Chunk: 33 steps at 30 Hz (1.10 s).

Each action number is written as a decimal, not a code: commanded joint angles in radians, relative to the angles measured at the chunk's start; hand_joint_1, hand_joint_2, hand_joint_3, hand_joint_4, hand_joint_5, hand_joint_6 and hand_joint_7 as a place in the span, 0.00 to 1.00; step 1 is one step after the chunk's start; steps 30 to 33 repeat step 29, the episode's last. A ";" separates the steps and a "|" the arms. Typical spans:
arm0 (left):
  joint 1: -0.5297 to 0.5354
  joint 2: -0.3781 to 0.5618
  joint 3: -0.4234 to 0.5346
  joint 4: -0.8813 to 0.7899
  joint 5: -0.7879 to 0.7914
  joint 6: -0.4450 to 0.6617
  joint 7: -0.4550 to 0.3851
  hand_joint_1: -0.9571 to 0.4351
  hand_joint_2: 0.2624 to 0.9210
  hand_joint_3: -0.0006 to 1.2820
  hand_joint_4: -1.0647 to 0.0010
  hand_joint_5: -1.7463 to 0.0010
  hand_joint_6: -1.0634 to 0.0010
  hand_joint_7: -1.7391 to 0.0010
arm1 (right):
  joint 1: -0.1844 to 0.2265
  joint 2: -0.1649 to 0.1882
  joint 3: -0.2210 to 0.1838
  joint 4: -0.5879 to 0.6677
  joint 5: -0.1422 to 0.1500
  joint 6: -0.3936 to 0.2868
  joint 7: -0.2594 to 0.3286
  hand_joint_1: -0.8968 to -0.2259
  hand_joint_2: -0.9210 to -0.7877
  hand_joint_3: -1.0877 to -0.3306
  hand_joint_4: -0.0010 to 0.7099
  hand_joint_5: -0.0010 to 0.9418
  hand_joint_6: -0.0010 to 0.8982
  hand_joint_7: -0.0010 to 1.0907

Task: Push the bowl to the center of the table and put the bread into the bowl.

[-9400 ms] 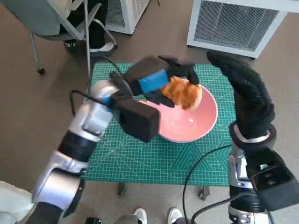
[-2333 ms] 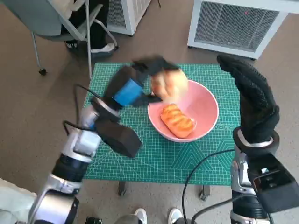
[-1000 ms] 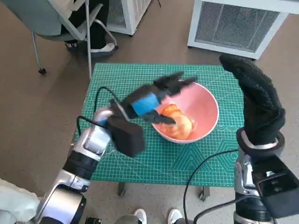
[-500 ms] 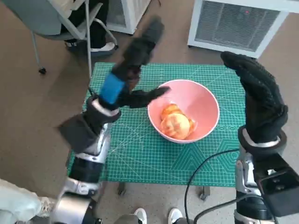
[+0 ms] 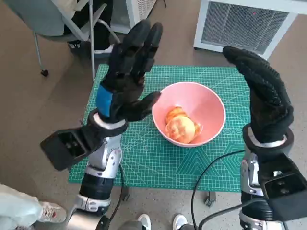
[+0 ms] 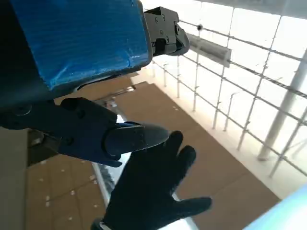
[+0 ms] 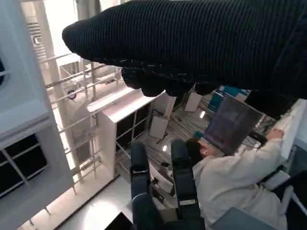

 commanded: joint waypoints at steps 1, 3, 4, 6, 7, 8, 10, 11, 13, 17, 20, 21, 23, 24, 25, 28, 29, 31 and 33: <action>0.020 -0.012 0.017 -0.018 -0.003 -0.021 -0.002 0.35 1.00 0.34 0.98 0.84 1.00 0.59 | -0.006 -0.012 0.002 0.029 -0.004 -0.011 0.011 0.51 0.00 0.47 0.43 0.00 0.01 0.64; 0.020 -0.013 0.024 -0.015 -0.002 -0.027 -0.002 0.35 1.00 0.34 0.99 0.81 1.00 0.58 | -0.008 -0.014 0.002 0.034 -0.004 -0.017 0.012 0.51 0.00 0.47 0.42 0.00 0.01 0.64; 0.020 -0.014 0.027 -0.013 -0.002 -0.029 -0.003 0.35 1.00 0.33 0.99 0.81 1.00 0.57 | -0.009 -0.015 0.002 0.037 -0.004 -0.020 0.013 0.52 0.00 0.47 0.42 0.00 0.01 0.64; 0.018 -0.008 0.034 -0.009 0.002 -0.038 -0.004 0.35 1.00 0.33 1.00 0.80 1.00 0.56 | -0.009 -0.016 0.003 0.042 -0.005 -0.028 0.013 0.52 0.00 0.47 0.42 0.00 0.00 0.64; 0.017 -0.004 0.038 -0.007 0.008 -0.044 -0.003 0.35 1.00 0.33 1.00 0.80 1.00 0.56 | -0.010 -0.017 0.003 0.045 -0.006 -0.032 0.014 0.52 0.00 0.47 0.42 0.00 0.00 0.63; 0.016 -0.002 0.040 -0.005 0.013 -0.048 -0.003 0.35 1.00 0.33 1.00 0.79 1.00 0.57 | -0.010 -0.017 0.003 0.048 -0.006 -0.034 0.014 0.52 0.00 0.47 0.42 0.00 0.00 0.63; 0.015 0.001 0.045 -0.002 0.025 -0.057 0.002 0.35 1.00 0.33 1.00 0.79 1.00 0.57 | -0.011 -0.019 0.003 0.054 -0.008 -0.041 0.015 0.52 0.00 0.47 0.42 0.00 0.00 0.63; 0.014 0.004 0.048 0.000 0.029 -0.059 0.003 0.34 1.00 0.33 1.00 0.79 1.00 0.57 | -0.012 -0.020 0.002 0.058 -0.009 -0.045 0.015 0.52 0.00 0.47 0.42 0.00 0.00 0.63; 0.014 0.006 0.052 0.001 0.033 -0.062 0.005 0.33 1.00 0.34 1.00 0.78 1.00 0.58 | -0.013 -0.022 0.002 0.066 -0.009 -0.052 0.015 0.51 0.00 0.47 0.42 0.00 0.00 0.63; 0.018 0.009 0.057 -0.001 0.040 -0.062 0.011 0.32 1.00 0.35 1.00 0.77 1.00 0.59 | -0.011 -0.026 0.003 0.072 -0.003 -0.056 0.017 0.51 0.00 0.47 0.42 0.00 0.00 0.63; 0.021 0.012 0.059 -0.005 0.045 -0.061 0.016 0.31 1.00 0.36 1.00 0.76 1.00 0.60 | -0.006 -0.029 0.004 0.065 -0.004 -0.051 0.014 0.50 0.00 0.47 0.42 0.00 0.00 0.63; 0.024 0.012 0.059 -0.008 0.045 -0.059 0.016 0.31 1.00 0.36 1.00 0.76 1.00 0.60 | -0.003 -0.029 0.004 0.061 -0.005 -0.050 0.012 0.50 0.00 0.47 0.42 0.00 0.00 0.63; 0.029 0.013 0.059 -0.013 0.043 -0.056 0.016 0.31 1.00 0.36 1.00 0.76 1.00 0.60 | 0.001 -0.030 0.004 0.054 -0.007 -0.048 0.009 0.50 0.00 0.47 0.42 0.00 0.00 0.63; 0.031 0.014 0.059 -0.016 0.042 -0.054 0.015 0.31 1.00 0.36 1.00 0.76 1.00 0.61 | 0.003 -0.030 0.005 0.051 -0.008 -0.047 0.008 0.50 0.00 0.47 0.42 0.00 0.00 0.63; 0.034 0.014 0.059 -0.020 0.038 -0.049 0.014 0.31 1.00 0.37 1.00 0.76 1.00 0.61 | 0.005 -0.030 0.004 0.048 -0.007 -0.044 0.007 0.50 0.00 0.47 0.42 0.00 0.00 0.63; 0.042 0.014 0.058 -0.031 0.029 -0.041 0.011 0.31 1.00 0.37 1.00 0.75 1.00 0.61 | 0.008 -0.030 0.003 0.045 -0.003 -0.040 0.007 0.50 0.00 0.48 0.42 0.00 0.00 0.63; 0.044 0.014 0.058 -0.034 0.026 -0.040 0.009 0.30 1.00 0.37 1.00 0.75 1.00 0.62 | 0.008 -0.030 0.003 0.046 -0.001 -0.040 0.007 0.50 0.00 0.48 0.42 0.00 0.00 0.63; 0.044 0.014 0.058 -0.034 0.026 -0.040 0.009 0.30 1.00 0.37 1.00 0.75 1.00 0.62 | 0.008 -0.030 0.003 0.046 -0.001 -0.040 0.007 0.50 0.00 0.48 0.42 0.00 0.00 0.63; 0.044 0.014 0.058 -0.034 0.026 -0.040 0.009 0.30 1.00 0.37 1.00 0.75 1.00 0.62 | 0.008 -0.030 0.003 0.046 -0.001 -0.040 0.007 0.50 0.00 0.48 0.42 0.00 0.00 0.63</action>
